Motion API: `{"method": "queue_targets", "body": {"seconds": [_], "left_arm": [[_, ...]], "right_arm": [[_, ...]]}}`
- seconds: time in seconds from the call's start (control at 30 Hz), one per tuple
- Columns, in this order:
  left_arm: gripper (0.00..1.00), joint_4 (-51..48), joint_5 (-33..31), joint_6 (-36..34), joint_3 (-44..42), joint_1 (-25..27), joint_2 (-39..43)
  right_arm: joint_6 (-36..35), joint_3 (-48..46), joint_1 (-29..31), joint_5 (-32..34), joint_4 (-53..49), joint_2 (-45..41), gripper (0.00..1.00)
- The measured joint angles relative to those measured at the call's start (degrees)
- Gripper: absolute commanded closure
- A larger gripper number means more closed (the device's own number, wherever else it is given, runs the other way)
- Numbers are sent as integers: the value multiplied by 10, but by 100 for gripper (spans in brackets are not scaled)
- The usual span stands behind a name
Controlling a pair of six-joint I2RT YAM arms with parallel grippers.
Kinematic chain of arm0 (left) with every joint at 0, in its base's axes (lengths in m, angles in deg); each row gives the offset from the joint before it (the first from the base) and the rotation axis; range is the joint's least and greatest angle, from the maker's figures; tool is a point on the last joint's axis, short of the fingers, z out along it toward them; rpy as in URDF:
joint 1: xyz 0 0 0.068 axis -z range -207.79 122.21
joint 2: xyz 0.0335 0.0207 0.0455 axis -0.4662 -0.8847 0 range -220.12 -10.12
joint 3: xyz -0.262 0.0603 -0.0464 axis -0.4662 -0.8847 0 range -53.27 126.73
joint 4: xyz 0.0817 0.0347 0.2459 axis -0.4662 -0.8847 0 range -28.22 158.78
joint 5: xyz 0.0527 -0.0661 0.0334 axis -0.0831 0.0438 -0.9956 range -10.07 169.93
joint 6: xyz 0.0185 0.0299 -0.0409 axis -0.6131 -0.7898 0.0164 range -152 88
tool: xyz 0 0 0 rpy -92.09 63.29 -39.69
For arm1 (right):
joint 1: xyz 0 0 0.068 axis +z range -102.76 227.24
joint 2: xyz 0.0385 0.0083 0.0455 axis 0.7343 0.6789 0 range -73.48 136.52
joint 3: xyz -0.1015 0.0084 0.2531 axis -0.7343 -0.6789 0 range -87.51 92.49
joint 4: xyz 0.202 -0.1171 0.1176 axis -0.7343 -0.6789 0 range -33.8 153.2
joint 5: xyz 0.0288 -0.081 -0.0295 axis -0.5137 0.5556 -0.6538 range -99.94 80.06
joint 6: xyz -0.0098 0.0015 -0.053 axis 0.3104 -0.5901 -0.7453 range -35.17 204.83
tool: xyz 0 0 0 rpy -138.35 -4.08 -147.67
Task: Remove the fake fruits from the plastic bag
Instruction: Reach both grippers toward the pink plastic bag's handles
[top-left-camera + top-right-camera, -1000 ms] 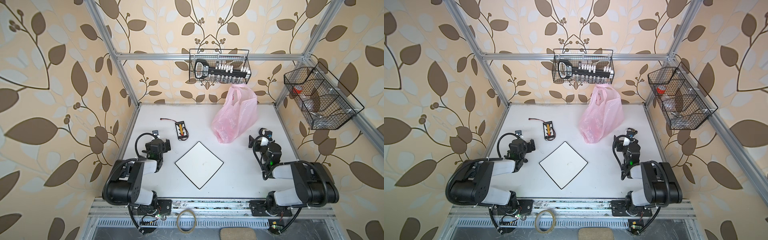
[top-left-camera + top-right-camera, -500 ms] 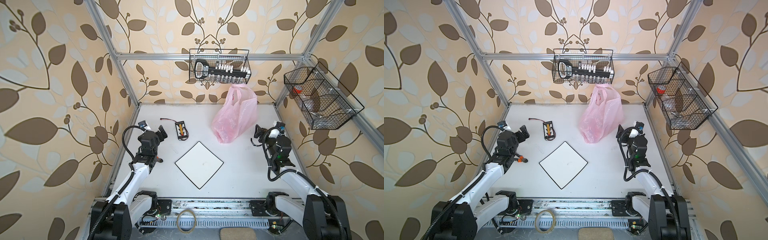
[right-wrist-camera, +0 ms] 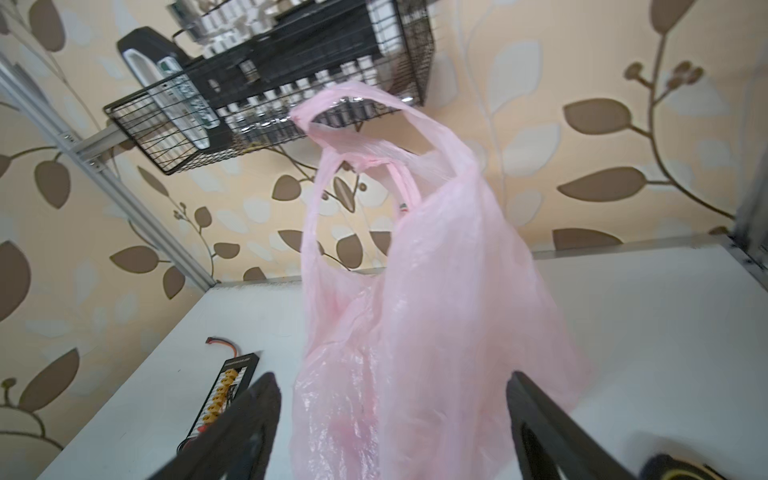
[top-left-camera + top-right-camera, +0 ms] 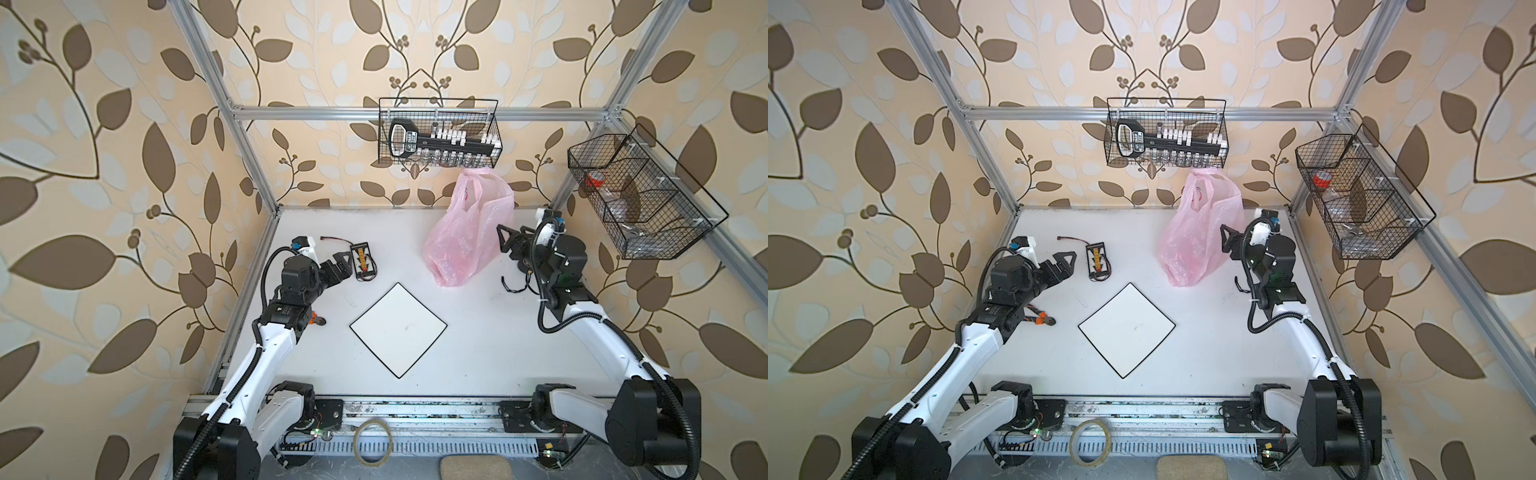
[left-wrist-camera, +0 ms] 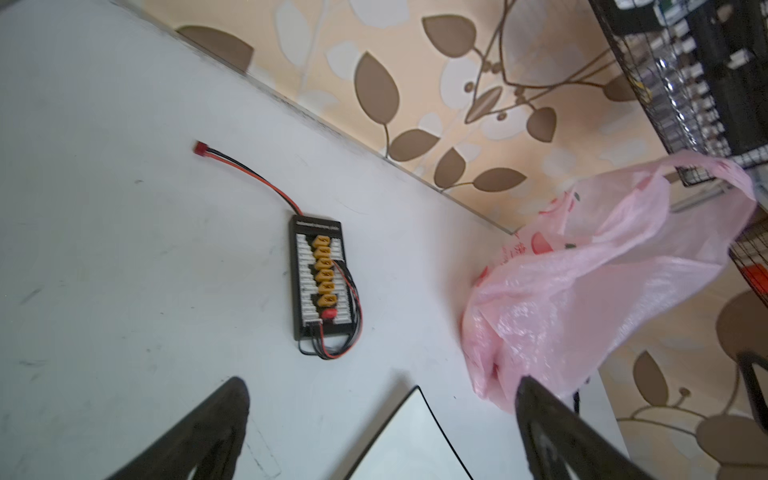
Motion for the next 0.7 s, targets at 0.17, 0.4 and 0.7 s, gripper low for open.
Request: {"method": "queue_targets", "body": {"seconds": [0.17, 0.4, 0.7], "left_arm": [[2, -10, 7, -22, 40, 119, -30], [2, -10, 9, -115, 214, 207, -191], [4, -34, 33, -243, 501, 240, -468]], "right_arm": [[-22, 64, 55, -3, -32, 30, 13], [-34, 40, 53, 45, -77, -18, 4], [32, -121, 49, 73, -98, -205, 3]]}}
